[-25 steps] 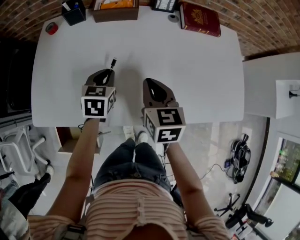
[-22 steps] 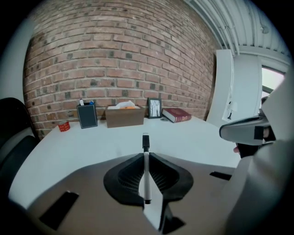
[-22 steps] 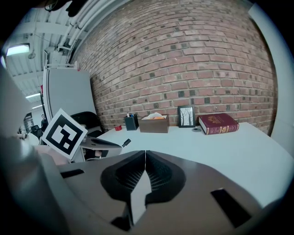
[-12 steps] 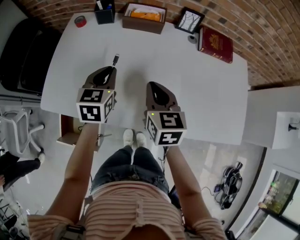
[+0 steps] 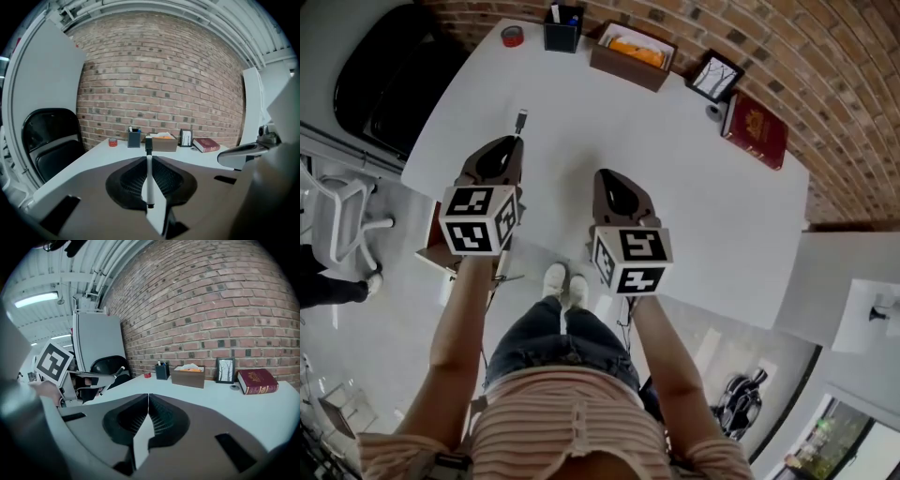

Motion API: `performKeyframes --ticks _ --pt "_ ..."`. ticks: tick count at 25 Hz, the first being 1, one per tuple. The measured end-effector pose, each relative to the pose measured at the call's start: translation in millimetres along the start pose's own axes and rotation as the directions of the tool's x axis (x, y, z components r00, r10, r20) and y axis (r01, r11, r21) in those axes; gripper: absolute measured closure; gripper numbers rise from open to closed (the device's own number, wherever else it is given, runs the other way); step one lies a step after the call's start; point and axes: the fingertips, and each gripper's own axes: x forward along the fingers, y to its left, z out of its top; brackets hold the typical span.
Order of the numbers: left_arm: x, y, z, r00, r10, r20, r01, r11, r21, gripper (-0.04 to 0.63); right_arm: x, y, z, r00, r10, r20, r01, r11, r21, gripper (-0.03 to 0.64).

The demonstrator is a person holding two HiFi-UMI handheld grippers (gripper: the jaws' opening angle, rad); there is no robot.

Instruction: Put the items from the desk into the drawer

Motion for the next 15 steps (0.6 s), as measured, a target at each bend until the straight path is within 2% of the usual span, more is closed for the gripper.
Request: performKeyframes --ticks 8,15 --pt "-53 36 -14 0.984 0.177 0.020 -0.175 0.982 -0.067 0.554 3 34 -2 0.991 0.136 -0.012 -0.137 0.989 -0.055 0.599" --pt "-102 59 -38 0.947 0.320 0.007 -0.317 0.940 -0.123 0.554 5 71 -9 0.963 0.268 -0.037 -0.270 0.957 -0.103 0.599"
